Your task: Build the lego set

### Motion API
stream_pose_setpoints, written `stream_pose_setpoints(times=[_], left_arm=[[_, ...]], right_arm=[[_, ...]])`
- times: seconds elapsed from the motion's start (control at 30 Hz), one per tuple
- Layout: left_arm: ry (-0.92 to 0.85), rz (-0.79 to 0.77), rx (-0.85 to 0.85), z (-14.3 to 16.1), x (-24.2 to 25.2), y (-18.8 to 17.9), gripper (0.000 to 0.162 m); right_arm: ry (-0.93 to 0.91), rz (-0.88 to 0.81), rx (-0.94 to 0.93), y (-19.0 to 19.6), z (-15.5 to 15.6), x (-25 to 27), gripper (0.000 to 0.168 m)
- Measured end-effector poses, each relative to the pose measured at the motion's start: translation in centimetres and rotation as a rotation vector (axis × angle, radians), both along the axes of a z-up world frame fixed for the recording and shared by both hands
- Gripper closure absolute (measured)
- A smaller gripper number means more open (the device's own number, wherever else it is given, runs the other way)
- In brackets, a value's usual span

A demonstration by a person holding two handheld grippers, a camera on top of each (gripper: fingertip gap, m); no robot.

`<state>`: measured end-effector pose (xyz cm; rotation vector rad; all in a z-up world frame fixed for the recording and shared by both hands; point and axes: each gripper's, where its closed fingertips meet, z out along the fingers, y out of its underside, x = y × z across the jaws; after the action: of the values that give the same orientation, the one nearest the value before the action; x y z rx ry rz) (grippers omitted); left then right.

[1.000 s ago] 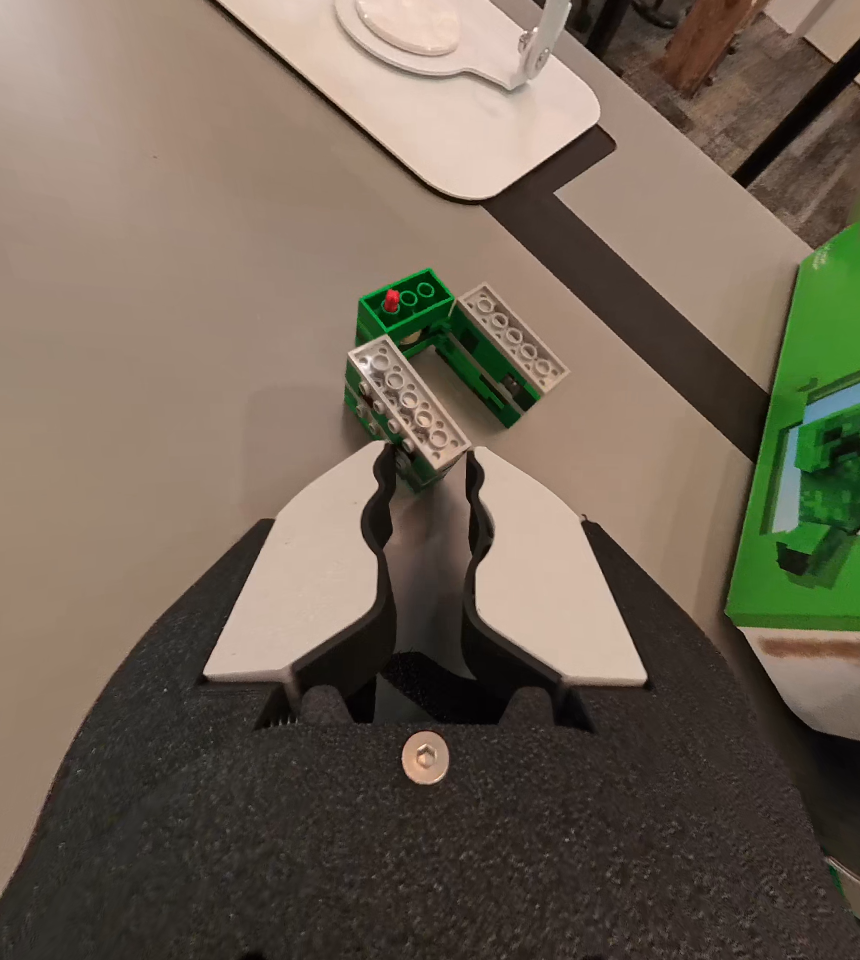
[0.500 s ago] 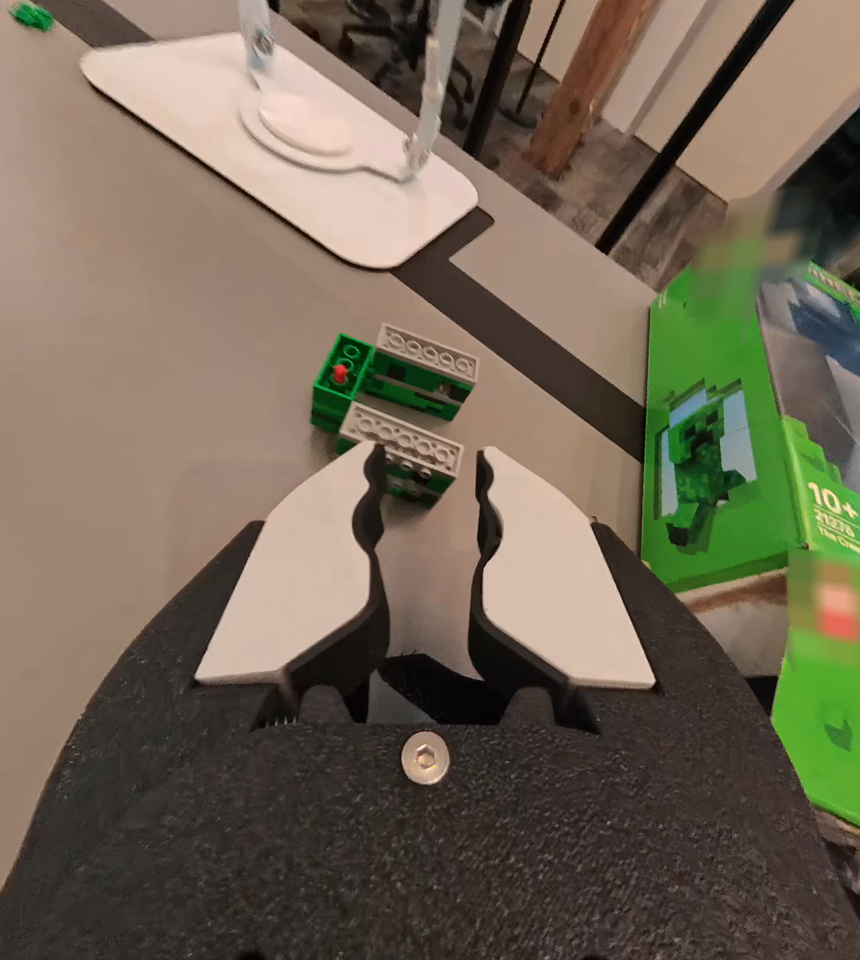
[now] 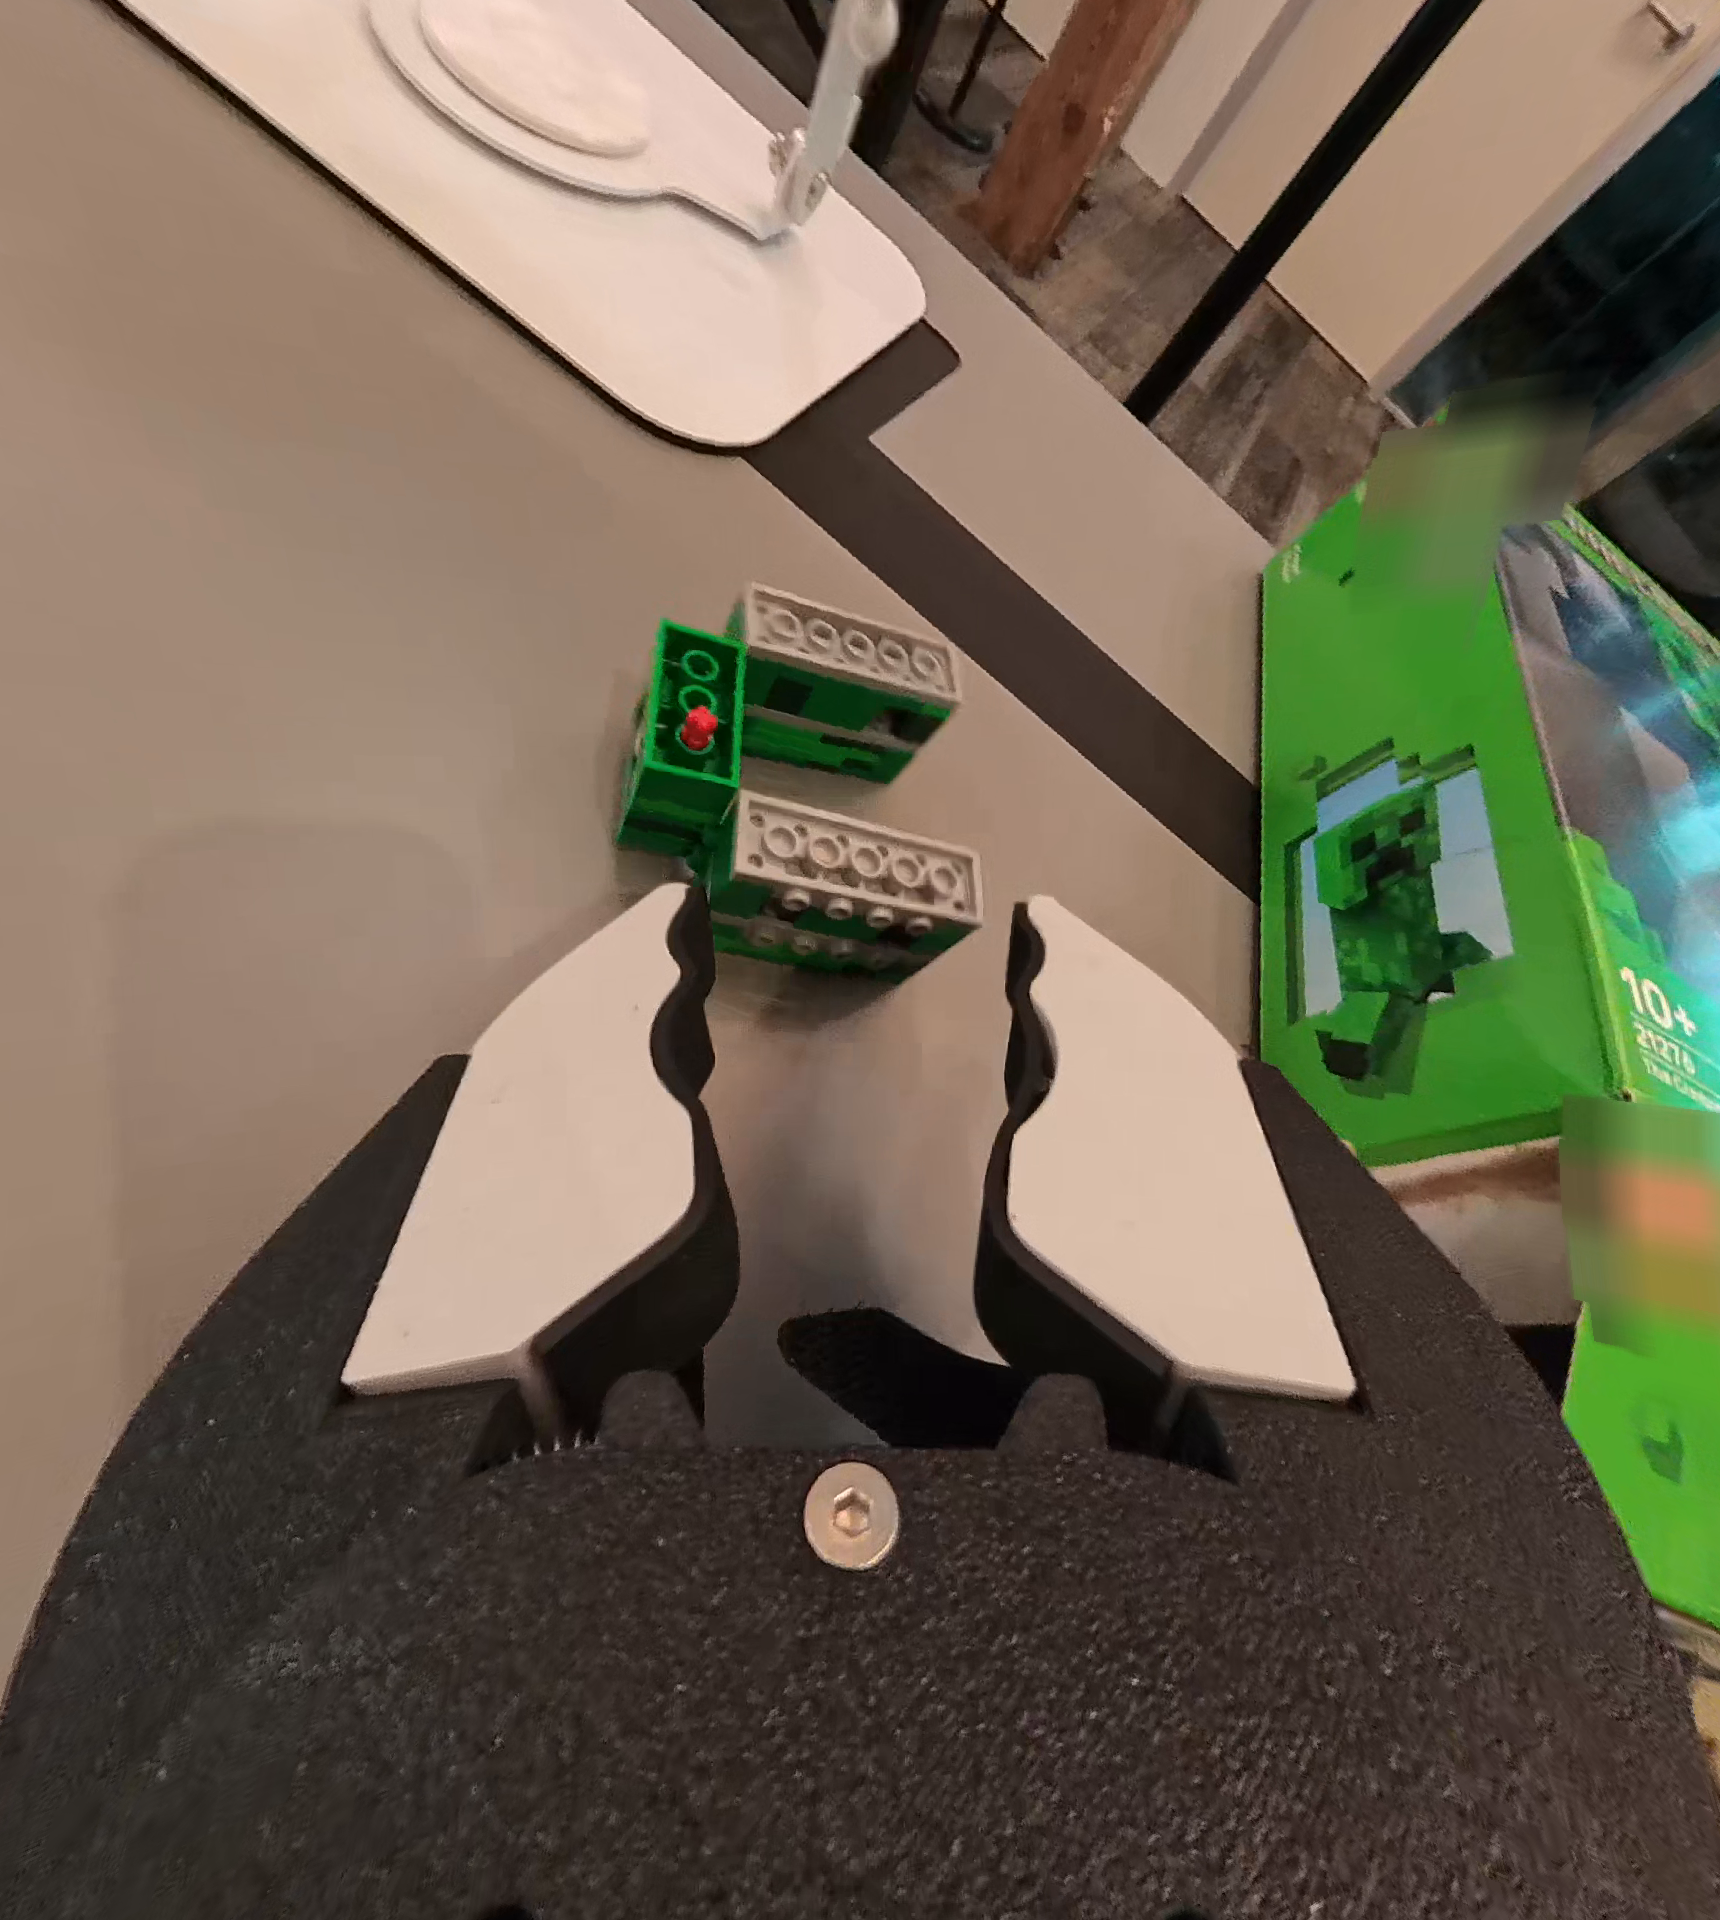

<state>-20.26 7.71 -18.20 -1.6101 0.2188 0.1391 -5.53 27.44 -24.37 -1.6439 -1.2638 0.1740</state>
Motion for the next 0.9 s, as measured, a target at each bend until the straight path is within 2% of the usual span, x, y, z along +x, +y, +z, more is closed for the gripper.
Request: stream_pose_setpoints(times=[0.47, 0.53, 0.67, 0.73, 0.8, 0.9], left_arm=[[-0.001, 0.0, -0.001, 0.0, 0.0, 0.0, 0.154], [-0.002, 0.0, -0.001, 0.0, 0.0, 0.0, 0.154], [-0.002, 0.0, -0.002, 0.0, -0.1, 0.1, 0.154], [-0.002, -0.001, -0.001, 0.0, -0.1, 0.1, 0.154], [-0.003, -0.001, -0.001, 0.0, -0.1, 0.1, 0.154], [-0.004, -0.001, 0.0, 0.0, -0.1, 0.0, 0.154]], right_arm=[[0.034, -0.093, 0.026, 1.4, 0.8, 1.8, 0.118], [0.113, -0.117, 0.073, 1.5, 2.5, 1.9, 0.115], [0.324, -0.11, 0.191, 0.1, 7.1, 1.9, 0.121], [0.391, -0.083, 0.229, -1.3, 8.1, 1.6, 0.128], [0.391, -0.042, 0.255, -2.6, 7.9, 1.0, 0.134], [0.271, 0.008, 0.282, -3.1, 6.4, 0.0, 0.133]])
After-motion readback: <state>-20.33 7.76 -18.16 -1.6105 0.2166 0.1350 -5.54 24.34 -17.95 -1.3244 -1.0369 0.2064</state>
